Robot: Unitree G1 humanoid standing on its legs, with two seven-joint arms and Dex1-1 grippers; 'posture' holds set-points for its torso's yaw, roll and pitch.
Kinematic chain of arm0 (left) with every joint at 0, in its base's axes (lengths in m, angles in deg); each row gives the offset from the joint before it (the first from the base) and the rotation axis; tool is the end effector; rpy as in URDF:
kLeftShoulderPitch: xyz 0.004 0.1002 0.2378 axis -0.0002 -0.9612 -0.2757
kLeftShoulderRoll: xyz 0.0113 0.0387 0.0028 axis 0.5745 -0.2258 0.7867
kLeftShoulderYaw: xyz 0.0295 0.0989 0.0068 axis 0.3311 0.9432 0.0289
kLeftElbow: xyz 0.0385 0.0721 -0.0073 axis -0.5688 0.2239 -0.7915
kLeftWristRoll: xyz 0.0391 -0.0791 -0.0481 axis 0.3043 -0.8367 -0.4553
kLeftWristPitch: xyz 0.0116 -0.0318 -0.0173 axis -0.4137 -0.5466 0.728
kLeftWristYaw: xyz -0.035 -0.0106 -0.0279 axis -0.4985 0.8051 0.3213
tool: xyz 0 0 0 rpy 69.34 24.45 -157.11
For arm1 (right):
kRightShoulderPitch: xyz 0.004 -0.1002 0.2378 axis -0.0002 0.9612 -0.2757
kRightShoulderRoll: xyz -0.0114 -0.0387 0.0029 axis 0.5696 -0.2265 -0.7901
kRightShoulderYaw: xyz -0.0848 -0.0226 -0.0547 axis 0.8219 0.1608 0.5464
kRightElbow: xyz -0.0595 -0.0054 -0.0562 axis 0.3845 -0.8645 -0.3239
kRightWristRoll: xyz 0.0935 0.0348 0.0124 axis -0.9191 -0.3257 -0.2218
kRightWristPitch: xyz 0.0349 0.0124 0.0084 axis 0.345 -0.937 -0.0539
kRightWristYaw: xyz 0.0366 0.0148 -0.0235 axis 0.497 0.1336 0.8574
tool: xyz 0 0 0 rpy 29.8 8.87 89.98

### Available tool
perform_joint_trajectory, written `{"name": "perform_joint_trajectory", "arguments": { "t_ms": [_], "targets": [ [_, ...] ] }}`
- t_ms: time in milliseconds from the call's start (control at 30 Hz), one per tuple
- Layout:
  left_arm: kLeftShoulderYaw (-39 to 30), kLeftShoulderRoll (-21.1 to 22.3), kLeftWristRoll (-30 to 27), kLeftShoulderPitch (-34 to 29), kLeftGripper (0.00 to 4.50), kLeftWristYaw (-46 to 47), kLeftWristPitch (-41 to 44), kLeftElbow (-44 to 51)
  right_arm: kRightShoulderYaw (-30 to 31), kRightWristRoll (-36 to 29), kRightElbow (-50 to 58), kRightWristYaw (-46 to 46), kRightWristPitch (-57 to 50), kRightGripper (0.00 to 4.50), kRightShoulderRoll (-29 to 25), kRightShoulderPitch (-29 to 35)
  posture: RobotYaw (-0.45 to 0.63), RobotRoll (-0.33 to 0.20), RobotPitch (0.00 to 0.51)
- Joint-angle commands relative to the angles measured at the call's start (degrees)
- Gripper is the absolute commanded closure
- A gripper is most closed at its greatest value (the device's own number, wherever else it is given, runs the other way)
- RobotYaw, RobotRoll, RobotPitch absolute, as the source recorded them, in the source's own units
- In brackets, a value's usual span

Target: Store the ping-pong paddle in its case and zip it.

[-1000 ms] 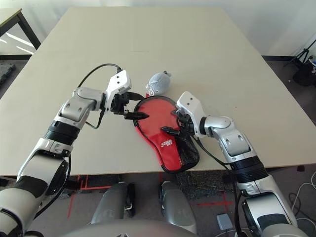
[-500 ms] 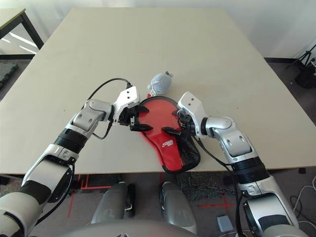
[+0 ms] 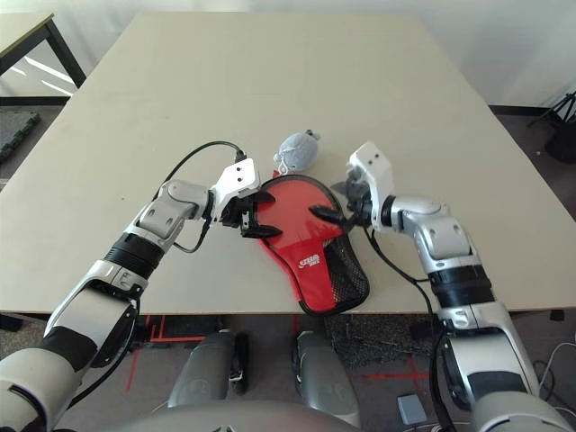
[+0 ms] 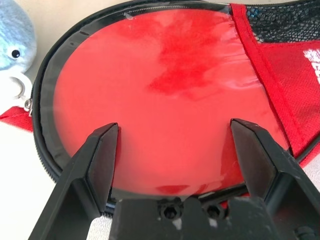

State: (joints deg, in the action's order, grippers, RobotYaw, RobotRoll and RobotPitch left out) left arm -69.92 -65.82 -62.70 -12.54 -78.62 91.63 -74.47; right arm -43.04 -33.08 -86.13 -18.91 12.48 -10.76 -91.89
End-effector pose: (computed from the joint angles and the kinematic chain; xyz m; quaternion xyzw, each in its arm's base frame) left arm 0.3253 0.1274 0.1168 0.1918 0.1712 -0.6128 0.7473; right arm 0.3097 -0.2224 0.1495 -0.0244 0.1198 0.3802 0.9168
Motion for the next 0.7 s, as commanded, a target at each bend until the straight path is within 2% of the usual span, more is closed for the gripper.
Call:
{"name": "perform_joint_trajectory", "arguments": {
  "t_ms": [33, 367, 700],
  "targets": [
    [2.35, -0.17, 0.83, -1.8, 0.02, -1.52, 2.4, -0.85, -3.15, -1.18, -5.18, -3.42, 1.14, 0.0, 2.24, -2.71, 0.08, 0.0, 0.153],
    [2.73, 0.21, 0.41, -3.13, 0.02, -2.12, 4.81, 2.76, -7.61, -1.62, -18.75, -12.31, 6.08, 0.0, 9.76, -9.51, 0.1, 0.0, 0.176],
    [2.94, 0.5, 0.09, -4.13, 0.02, -2.07, 6.37, 5.02, -9.95, -0.93, -33.72, -16.17, 12.73, 0.0, 14.15, -15.63, 0.11, 0.0, 0.172]
  ]
}}
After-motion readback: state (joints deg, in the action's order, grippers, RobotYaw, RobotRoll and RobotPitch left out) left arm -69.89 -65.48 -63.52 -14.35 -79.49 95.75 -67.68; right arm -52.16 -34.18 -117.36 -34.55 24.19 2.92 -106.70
